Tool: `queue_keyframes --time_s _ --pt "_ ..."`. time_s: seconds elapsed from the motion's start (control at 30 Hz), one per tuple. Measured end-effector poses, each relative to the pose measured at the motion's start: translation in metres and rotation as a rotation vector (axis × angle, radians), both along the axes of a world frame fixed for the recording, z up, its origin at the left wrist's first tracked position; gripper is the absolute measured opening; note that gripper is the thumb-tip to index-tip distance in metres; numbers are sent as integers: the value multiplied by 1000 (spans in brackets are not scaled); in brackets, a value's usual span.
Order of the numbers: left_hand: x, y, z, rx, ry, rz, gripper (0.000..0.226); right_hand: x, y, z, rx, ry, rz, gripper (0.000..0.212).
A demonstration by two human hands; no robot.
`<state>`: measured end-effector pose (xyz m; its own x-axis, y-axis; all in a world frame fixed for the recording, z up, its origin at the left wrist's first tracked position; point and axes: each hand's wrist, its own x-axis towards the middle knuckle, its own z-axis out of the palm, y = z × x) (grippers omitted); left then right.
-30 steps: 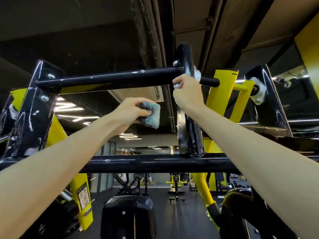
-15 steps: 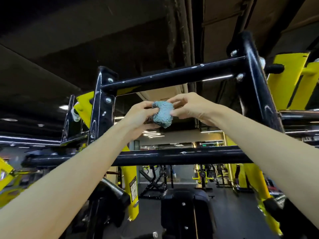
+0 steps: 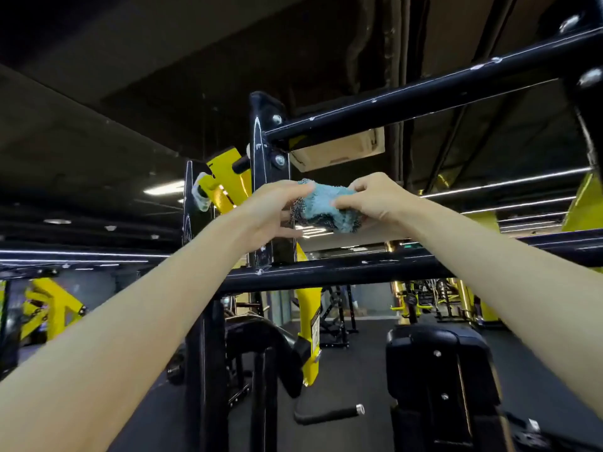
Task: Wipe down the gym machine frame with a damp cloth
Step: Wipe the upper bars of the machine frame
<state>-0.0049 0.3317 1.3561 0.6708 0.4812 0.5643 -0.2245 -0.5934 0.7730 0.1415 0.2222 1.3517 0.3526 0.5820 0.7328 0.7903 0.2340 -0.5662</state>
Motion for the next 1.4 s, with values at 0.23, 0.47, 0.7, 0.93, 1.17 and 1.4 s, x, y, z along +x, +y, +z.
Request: queue_keyframes --time_s 0.23,0.47,0.7,0.93,1.17,1.4 --pt "-23 35 -19 -43 -63 112 50 -22 38 -8 -111 113 194 19" --pt "-39 67 0 -224 -479 -23 19 -44 69 6 -181 181 227 11" --pt "-33 122 10 -281 -303 -35 18 -66 123 18 -77 158 -27 18" --pt "-32 178 66 85 -606 406 29 -66 151 33 102 135 -261 12" --pt "31 171 44 771 -580 612 23 -68 158 53 141 72 -391 16" --pt "28 208 47 1149 -603 396 33 -67 163 68 110 71 -321 26"
